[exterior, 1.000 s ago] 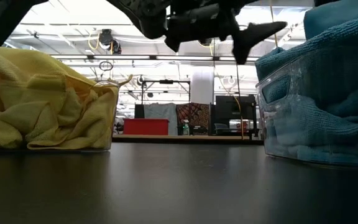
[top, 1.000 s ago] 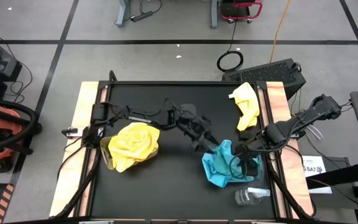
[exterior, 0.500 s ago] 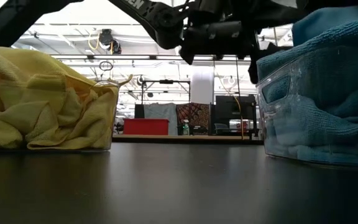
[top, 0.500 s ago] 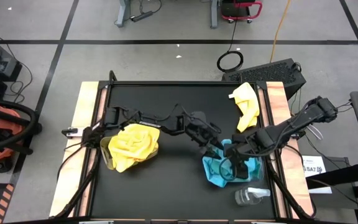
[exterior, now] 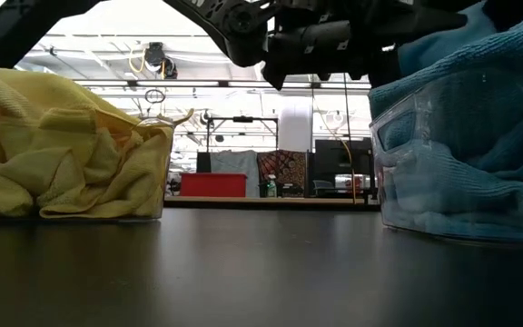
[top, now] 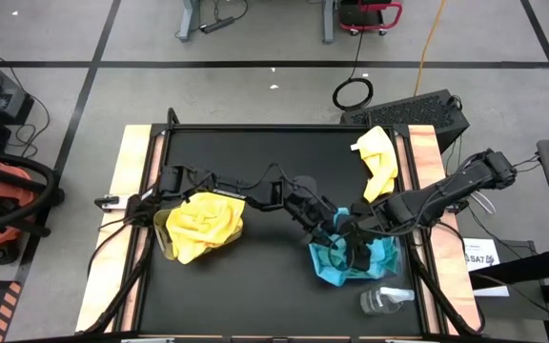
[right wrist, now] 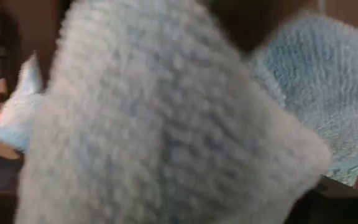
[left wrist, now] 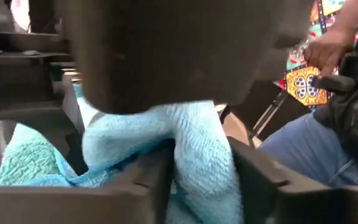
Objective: Sort microfiber towel by color & place in baskets
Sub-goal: Put the blue microfiber towel into the right transparent bin
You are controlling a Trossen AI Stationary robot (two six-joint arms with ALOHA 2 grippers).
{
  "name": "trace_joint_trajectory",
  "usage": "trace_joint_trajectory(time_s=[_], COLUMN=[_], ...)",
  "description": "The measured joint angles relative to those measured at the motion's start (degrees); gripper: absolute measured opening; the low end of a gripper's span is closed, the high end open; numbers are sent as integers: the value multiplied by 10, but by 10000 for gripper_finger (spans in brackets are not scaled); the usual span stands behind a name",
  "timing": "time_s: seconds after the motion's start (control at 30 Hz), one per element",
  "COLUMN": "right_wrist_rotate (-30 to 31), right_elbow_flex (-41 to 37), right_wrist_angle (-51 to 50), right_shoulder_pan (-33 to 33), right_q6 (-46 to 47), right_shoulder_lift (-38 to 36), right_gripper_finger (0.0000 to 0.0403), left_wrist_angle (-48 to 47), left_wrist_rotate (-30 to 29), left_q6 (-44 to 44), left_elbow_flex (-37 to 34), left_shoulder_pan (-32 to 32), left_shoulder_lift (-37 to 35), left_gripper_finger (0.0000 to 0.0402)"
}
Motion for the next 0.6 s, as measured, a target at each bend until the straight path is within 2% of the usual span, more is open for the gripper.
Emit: trace_joint_trajectory(time_s=[0.13, 0.2, 0.4, 0.6], right_wrist_rotate=[-34, -42, -15, 1], right_elbow_flex=[0, 7, 73, 91], right_wrist_angle=[-9, -25, -90, -50], right_shoulder_pan=[0, 0, 0, 0], right_q6=[11, 25, 40, 33], right_shoulder_lift=[-19, -39, -95, -109], right_gripper_finger=[251, 251, 251, 246], left_wrist_angle=[-13, -30, -52, -45], left_wrist_rotate=[11, 14, 16, 18], left_q6=[15, 29, 44, 44], left_elbow_flex=[0, 0, 0, 0], left_shoulder_pan=[-1, 0, 0, 1], left_shoulder_lift=[0, 0, 0, 0], left_gripper_finger=[47, 14, 12, 5])
